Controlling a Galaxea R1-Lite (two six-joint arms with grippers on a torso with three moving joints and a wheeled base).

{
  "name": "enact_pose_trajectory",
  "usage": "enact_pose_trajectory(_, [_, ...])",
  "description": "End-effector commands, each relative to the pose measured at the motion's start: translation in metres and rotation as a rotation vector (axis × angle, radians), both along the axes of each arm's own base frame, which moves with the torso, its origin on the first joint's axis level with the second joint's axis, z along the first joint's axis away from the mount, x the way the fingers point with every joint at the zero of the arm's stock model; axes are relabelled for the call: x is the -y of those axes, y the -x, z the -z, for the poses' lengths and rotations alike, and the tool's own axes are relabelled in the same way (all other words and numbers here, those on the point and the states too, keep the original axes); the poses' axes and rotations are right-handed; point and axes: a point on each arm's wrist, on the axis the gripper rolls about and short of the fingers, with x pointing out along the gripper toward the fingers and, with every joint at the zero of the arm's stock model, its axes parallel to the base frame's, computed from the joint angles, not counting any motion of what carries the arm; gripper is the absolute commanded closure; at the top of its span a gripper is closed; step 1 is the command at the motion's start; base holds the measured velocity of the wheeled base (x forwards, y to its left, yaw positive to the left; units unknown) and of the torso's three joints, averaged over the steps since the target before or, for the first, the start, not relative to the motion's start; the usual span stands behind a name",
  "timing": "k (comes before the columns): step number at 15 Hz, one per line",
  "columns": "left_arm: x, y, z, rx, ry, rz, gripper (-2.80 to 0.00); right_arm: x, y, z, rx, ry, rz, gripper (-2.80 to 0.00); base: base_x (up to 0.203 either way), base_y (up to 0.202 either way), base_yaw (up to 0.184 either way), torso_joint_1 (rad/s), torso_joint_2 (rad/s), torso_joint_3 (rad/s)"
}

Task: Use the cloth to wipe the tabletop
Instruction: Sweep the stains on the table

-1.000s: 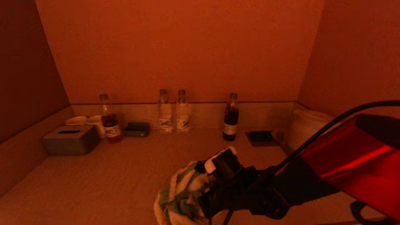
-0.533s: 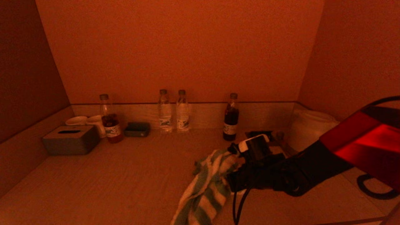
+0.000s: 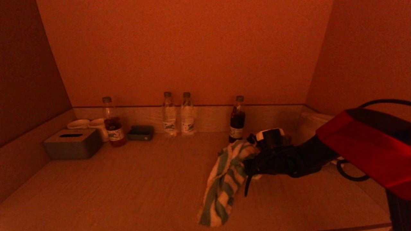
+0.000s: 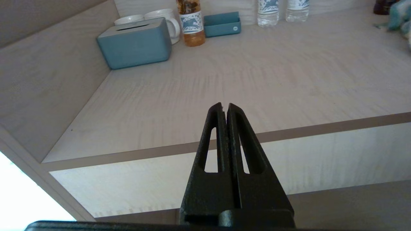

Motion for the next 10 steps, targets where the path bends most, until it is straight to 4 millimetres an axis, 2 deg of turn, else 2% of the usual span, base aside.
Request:
enact_pose_trajectory(1, [0.0,0.0,0.0,0.0,-0.001,0.0,0.0,-0.001,-0.017,0.017,-0.016,0.006,0.01,0.0,0.0,0.0,0.0,0.0,0.0,0.0])
enact_pose_trajectory(3, [0.0,0.0,0.0,0.0,-0.001,0.001,0.0,-0.011,-0.04,0.021,0.021,0.009,-0.003,0.0,0.0,0.0,0.0,0.0,0.0,0.0])
enact_pose_trajectory(10, [0.0,0.0,0.0,0.0,-0.001,0.002,0.0,-0.052,-0.065,0.026,0.112,0.043,-0.057,0.0,0.0,0.0,0.0,0.0,0.0,0.0])
